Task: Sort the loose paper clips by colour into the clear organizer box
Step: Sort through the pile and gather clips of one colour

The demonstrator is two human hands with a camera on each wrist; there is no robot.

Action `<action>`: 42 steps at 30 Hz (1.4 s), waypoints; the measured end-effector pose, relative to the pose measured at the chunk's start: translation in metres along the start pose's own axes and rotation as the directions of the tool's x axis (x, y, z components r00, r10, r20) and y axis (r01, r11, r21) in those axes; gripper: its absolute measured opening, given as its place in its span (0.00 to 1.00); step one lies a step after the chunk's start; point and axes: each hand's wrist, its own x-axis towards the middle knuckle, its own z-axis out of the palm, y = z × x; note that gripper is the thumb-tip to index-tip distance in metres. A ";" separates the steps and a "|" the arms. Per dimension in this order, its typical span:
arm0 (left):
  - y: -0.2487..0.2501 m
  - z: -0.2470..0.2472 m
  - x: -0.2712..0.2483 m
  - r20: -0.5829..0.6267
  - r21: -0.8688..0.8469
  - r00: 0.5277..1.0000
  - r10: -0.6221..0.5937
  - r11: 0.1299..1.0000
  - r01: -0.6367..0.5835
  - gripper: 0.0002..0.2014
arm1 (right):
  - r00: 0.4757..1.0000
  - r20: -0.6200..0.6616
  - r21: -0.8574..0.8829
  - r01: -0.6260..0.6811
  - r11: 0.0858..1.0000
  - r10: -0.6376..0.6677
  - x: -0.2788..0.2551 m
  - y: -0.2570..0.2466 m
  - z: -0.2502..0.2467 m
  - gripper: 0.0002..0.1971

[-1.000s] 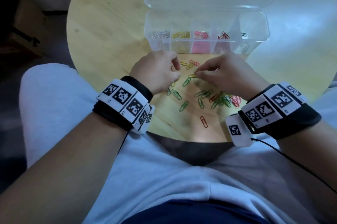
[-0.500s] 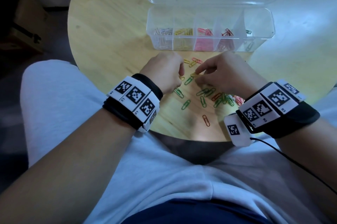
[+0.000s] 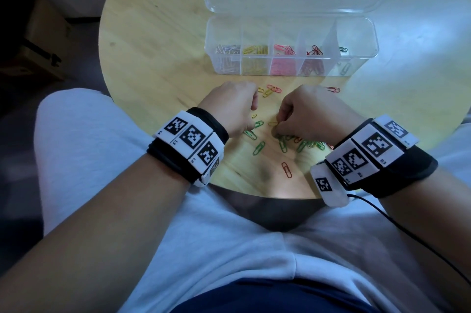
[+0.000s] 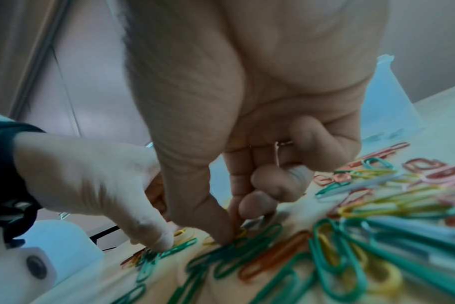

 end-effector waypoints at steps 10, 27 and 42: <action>-0.001 -0.012 0.001 -0.008 -0.140 1.000 -0.006 0.990 0.005 0.07 | 0.999 -0.030 0.225 -0.017 0.974 0.025 -0.003 0.003 -0.003 0.10; -0.014 -0.035 0.026 -0.044 -0.545 0.999 -0.001 0.838 -0.023 0.19 | 0.996 -0.074 0.815 0.037 0.579 0.041 0.013 -0.001 -0.020 0.12; -0.006 -0.015 0.023 -0.043 0.032 0.998 0.038 0.999 -0.036 0.17 | 0.997 -0.065 0.058 0.045 0.997 -0.041 0.006 0.003 -0.011 0.10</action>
